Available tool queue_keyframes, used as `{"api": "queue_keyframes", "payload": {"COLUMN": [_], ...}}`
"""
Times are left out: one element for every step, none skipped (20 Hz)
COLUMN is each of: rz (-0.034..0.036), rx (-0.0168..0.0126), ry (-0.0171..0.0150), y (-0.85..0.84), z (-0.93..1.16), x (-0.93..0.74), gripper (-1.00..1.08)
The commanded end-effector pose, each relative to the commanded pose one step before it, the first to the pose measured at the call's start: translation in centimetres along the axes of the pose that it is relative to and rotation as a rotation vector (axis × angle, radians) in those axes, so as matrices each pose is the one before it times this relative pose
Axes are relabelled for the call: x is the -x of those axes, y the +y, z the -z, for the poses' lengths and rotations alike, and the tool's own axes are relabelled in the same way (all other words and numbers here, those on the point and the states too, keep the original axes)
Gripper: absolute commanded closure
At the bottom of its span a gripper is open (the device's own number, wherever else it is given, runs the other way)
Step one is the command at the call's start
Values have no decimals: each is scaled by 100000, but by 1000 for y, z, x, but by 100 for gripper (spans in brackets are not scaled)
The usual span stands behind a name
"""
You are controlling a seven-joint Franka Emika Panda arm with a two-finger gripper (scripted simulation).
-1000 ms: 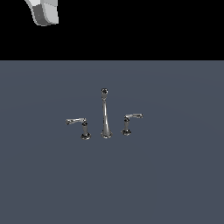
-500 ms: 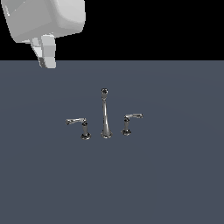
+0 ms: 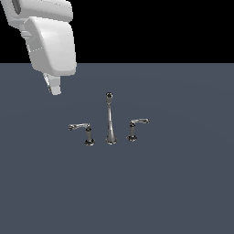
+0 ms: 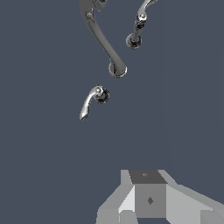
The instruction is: Turn on the faucet by rotating a designated handle.
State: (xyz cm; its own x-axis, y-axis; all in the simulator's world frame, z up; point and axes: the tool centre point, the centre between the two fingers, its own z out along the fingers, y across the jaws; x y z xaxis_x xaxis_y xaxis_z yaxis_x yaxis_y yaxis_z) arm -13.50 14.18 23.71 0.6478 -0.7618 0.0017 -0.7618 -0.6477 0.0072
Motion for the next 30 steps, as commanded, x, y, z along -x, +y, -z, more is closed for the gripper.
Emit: {"api": "queue_keyframes", "payload": {"rz": [-4202,-1562,-1538,-1515,-1494,-1477,-1464,-1453,-1450,-1447,-1450,-1458,-1470,-1489,-1513,-1541,-1576,-1618,-1666,-1691,-1665,-1634,-1598,-1556,-1506,-1451,-1403,-1350,-1286,-1216], "rx": [-277,-56,-52,-48,-44,-40,-36,-31,-27,-23,-18,-14,-10,-6,-3,0,3,5,7,9,9,8,7,6,5,4,2,-2,-4,-6], "ry": [-173,-47,-43,-39,-35,-30,-25,-21,-16,-11,-6,-1,5,10,15,20,25,29,34,38,39,38,36,35,34,32,26,17,8,3], "y": [-981,-362,-355,-350,-344,-340,-336,-333,-331,-330,-330,-331,-333,-336,-341,-348,-355,-365,-375,-382,-377,-370,-363,-355,-344,-332,-322,-312,-299,-284], "z": [-1171,-442,-435,-429,-424,-419,-416,-414,-413,-413,-414,-417,-421,-427,-434,-443,-452,-464,-477,-484,-475,-464,-452,-438,-423,-407,-389,-370,-348,-327], "x": [-276,-113,-113,-112,-112,-112,-113,-113,-115,-116,-118,-120,-122,-125,-129,-132,-137,-142,-147,-151,-149,-147,-144,-141,-137,-132,-128,-123,-117,-110], "gripper": [108,108,108,108,108,108,108,108,108,108,108,108,108,108,108,108,108,108,108,108,108,108,108,108,108,108,108,108,108,108]}}
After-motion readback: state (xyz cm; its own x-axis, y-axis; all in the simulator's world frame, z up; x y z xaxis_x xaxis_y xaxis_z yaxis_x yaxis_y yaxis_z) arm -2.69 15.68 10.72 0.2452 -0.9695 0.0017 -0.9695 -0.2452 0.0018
